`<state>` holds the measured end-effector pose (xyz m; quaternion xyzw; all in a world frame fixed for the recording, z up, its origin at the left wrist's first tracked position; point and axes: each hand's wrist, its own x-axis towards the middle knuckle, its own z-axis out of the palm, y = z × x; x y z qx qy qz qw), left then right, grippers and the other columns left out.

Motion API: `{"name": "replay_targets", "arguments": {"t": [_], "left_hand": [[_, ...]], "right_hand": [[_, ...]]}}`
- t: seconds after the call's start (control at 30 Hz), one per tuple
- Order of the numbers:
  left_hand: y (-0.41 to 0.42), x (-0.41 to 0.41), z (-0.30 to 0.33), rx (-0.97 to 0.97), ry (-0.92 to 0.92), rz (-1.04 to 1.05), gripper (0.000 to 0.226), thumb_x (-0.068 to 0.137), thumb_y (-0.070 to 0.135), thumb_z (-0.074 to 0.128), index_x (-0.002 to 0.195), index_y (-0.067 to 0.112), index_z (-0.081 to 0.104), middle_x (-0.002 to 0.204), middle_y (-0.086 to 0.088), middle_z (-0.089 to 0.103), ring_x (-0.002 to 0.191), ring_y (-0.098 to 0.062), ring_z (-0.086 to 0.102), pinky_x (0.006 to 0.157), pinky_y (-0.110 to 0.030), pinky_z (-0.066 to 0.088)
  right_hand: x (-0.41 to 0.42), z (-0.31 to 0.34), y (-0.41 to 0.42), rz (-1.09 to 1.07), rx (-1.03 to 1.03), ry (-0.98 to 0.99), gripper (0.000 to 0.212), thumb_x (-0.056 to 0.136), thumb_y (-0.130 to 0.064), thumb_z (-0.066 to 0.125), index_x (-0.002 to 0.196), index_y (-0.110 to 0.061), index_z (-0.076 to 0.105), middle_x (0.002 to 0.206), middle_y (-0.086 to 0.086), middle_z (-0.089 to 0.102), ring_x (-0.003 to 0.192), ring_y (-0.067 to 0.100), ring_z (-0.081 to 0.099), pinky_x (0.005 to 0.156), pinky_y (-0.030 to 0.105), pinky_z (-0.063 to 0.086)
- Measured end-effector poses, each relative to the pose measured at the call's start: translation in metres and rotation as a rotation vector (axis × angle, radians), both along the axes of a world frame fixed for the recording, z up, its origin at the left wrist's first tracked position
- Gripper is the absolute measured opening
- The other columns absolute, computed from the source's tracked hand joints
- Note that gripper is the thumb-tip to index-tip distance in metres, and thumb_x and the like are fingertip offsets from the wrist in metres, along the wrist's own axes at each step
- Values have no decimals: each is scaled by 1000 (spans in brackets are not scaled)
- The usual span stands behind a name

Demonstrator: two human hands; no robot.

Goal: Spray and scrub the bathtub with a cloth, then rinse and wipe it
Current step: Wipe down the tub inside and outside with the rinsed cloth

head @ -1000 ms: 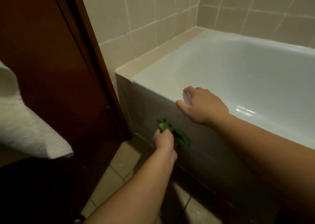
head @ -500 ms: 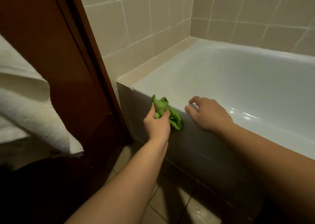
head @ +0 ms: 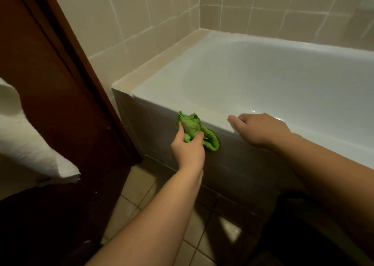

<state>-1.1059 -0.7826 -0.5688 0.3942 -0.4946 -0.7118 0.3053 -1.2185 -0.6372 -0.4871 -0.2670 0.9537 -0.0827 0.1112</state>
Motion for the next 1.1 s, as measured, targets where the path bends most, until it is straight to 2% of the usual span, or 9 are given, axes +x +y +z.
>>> {"name": "replay_targets", "arguments": {"t": [0.1, 0.23, 0.4, 0.5, 0.67, 0.73, 0.83, 0.97, 1.1], "left_hand": [[6, -1, -3, 48, 79, 38, 69, 81, 8, 83, 143, 30, 60, 116, 7, 76, 103, -15, 74, 92, -47, 61], [16, 1, -11, -14, 13, 103, 67, 82, 18, 84, 142, 35, 60, 124, 8, 73, 110, -15, 71, 98, -47, 58], [67, 5, -4, 47, 30, 7, 72, 77, 15, 87, 142, 31, 60, 117, 8, 76, 103, -15, 73, 95, -46, 60], [66, -2, 11, 73, 47, 42, 71, 79, 7, 86, 142, 27, 60, 117, 7, 75, 100, -13, 73, 92, -41, 62], [35, 3, 11, -30, -31, 135, 65, 89, 12, 80, 147, 28, 57, 129, 8, 68, 109, -9, 67, 95, -25, 53], [37, 5, 3, 5, -48, 122, 66, 89, 15, 79, 149, 31, 54, 129, 7, 69, 108, -12, 69, 98, -29, 55], [66, 3, -5, 100, -13, 43, 71, 84, 15, 81, 148, 32, 54, 118, 5, 74, 103, -19, 73, 96, -47, 60], [79, -2, 10, 142, 31, 17, 71, 85, 8, 80, 148, 28, 54, 119, 6, 74, 101, -16, 73, 95, -44, 60], [36, 0, 1, -22, -39, 96, 68, 90, 6, 76, 150, 27, 52, 138, 3, 64, 115, -13, 65, 106, -33, 51]], "right_hand": [[3, -2, 10, -31, 55, 47, 71, 98, -76, 10, 117, -29, 59, 123, 10, 65, 111, 32, 58, 82, 41, 41], [7, -2, 10, -20, 18, 49, 66, 101, -71, 14, 117, -26, 58, 121, 13, 64, 108, 34, 58, 83, 42, 43], [10, -3, 9, -34, 3, 78, 64, 102, -67, 17, 117, -22, 59, 120, 16, 65, 108, 36, 58, 85, 44, 46], [10, -4, 8, -46, -10, 84, 60, 101, -66, 18, 112, -23, 59, 118, 15, 65, 101, 34, 55, 82, 42, 44], [11, -6, 12, -47, -41, 97, 58, 101, -65, 18, 104, -24, 59, 99, 8, 60, 91, 33, 54, 75, 41, 43], [13, -5, 11, -49, -49, 104, 56, 101, -64, 19, 102, -24, 59, 95, 8, 58, 89, 34, 55, 74, 41, 44], [15, -4, 8, -51, -41, 108, 52, 102, -59, 21, 101, -22, 58, 94, 9, 56, 90, 35, 54, 76, 42, 44], [15, -5, 8, -44, -47, 119, 49, 101, -57, 22, 99, -21, 56, 99, 11, 61, 91, 35, 53, 75, 41, 43], [15, -4, 12, -64, -60, 114, 54, 101, -60, 20, 104, -22, 59, 96, 10, 57, 91, 35, 53, 77, 42, 44]]}}
